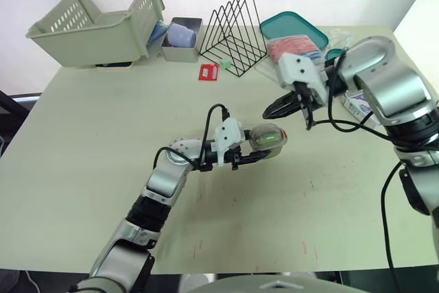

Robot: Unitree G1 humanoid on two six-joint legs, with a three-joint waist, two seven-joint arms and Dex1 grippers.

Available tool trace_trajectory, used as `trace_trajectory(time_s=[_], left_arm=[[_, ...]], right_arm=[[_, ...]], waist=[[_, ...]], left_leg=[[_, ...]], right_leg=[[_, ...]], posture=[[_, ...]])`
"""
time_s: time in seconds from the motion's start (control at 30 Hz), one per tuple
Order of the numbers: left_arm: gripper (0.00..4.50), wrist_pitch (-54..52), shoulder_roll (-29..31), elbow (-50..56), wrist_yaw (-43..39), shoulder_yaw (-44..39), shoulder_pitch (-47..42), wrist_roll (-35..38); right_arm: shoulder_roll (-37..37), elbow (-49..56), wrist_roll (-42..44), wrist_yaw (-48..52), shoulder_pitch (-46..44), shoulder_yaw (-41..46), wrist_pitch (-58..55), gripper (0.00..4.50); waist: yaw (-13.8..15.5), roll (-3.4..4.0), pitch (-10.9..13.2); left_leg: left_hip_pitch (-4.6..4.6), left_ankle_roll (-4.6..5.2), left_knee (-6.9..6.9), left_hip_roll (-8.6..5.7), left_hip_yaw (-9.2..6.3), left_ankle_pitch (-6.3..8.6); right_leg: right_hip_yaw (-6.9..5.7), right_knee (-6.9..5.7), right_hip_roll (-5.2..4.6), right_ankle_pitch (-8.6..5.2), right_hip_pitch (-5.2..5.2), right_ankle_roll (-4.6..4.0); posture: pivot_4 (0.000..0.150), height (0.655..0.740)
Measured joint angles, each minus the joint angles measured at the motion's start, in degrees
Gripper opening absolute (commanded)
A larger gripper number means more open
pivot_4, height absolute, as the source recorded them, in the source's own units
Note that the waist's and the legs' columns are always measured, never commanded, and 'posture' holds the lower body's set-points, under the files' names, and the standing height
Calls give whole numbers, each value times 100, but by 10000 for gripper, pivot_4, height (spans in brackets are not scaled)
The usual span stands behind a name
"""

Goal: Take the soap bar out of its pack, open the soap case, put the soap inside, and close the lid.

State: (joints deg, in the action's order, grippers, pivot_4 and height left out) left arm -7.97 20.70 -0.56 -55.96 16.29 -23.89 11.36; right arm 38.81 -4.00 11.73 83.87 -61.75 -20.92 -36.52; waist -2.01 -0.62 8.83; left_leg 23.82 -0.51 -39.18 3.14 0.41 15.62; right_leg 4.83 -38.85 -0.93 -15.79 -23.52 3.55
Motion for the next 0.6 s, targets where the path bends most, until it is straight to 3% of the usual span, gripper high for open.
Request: trace_trajectory(time_s=[0.23, 0.27, 0.37, 0.6], left_arm=[[19964, 0, 36, 4, -37, -28, 5, 21], [19964, 0, 39, 4, -47, -37, 5, 22], [19964, 0, 85, 4, -78, -72, 4, 50], [19964, -2, 149, 4, -204, -78, 5, 125]], right_arm=[[-76, -995, -50, -342, 446, 636, 1593, 374], [-63, -1080, -65, -304, 510, 621, 1620, 2704], [-65, -1394, 55, -147, 538, 644, 1347, 10170], [-107, -1230, 700, 545, 791, 862, 1262, 44781]], waist=[[16, 0, 0], [13, 0, 0], [-14, 13, 8], [-4, 20, 13]], left_leg=[[1, 0, 0, -1, 3, 0], [1, 0, 1, -1, 6, 0], [-4, 0, 0, 0, 7, 0], [0, 0, 0, 0, 5, 0]], right_leg=[[1, 3, -2, 0, 1, 0], [4, 2, -2, 0, 0, 0], [7, -3, 0, 0, 0, 0], [6, 0, -1, 0, 1, 0]], posture=[[1500, 7400], [1500, 7400], [1500, 7400], [1500, 7400]])
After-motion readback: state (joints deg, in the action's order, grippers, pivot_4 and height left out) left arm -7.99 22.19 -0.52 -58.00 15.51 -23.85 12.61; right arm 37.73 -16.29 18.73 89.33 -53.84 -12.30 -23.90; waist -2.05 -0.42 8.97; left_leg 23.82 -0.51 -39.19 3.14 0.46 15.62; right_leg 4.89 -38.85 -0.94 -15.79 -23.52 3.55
